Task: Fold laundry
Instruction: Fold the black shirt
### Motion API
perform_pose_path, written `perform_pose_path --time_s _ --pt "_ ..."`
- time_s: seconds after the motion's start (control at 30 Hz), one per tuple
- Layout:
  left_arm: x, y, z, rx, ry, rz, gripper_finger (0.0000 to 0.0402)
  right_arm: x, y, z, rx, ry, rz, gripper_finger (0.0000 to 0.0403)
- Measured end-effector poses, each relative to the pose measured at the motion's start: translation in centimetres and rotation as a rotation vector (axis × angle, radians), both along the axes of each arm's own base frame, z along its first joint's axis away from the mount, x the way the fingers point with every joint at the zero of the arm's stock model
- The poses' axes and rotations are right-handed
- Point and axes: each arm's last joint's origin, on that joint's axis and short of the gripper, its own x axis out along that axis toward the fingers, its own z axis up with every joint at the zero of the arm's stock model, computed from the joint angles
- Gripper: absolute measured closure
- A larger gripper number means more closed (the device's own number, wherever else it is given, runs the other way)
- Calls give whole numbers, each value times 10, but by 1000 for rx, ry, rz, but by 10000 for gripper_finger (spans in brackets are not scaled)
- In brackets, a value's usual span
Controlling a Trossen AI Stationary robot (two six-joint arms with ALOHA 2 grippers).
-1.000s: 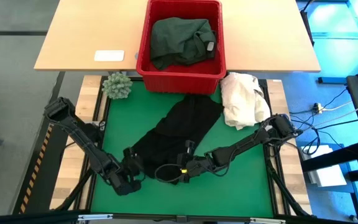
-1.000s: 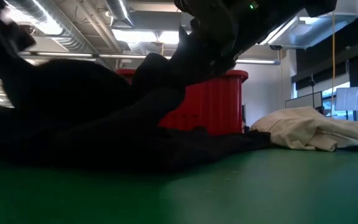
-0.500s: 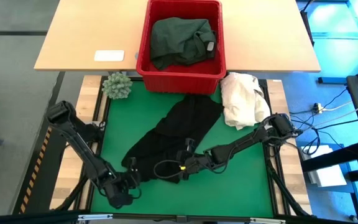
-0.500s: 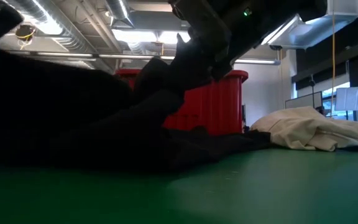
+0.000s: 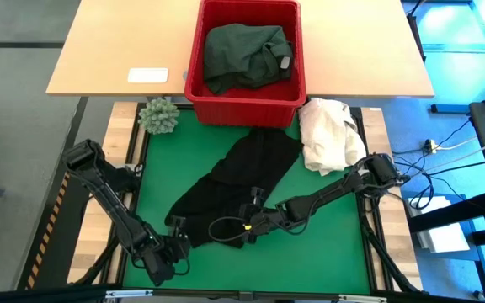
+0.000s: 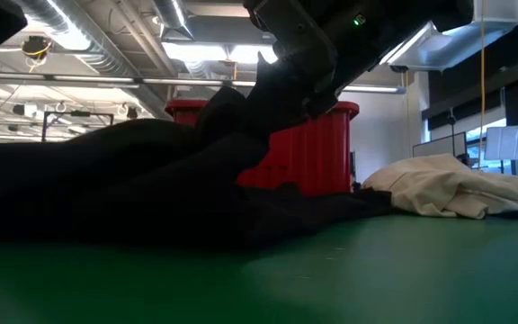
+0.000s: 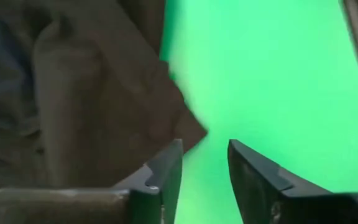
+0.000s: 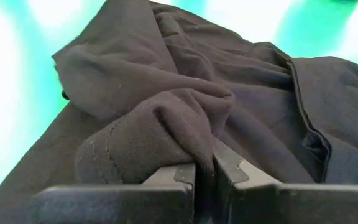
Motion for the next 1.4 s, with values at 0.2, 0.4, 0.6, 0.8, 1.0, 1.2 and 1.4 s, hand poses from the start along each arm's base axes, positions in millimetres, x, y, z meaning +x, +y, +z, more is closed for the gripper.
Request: perform_pose_path --time_s 0.2,0.4,0.6,0.8,1.0,1.2,1.4 --pt "-3 4 11 70 63 21 251 0 0 0 0 0 0 386" --pt "-6 8 14 118 100 25 245 1 -1 0 15 6 14 386" --pt "-12 12 13 180 146 17 244 2 -4 0 22 10 15 386" --pt "-21 11 14 267 138 -39 244 2 -4 0 22 10 15 386" --pt "-18 7 2 362 163 -137 244 2 -4 0 22 11 15 386" --pt "-9 4 -24 501 210 -198 244 2 -4 0 22 11 15 386" --pt "-5 4 -36 618 197 -224 244 2 -4 0 22 11 16 386"
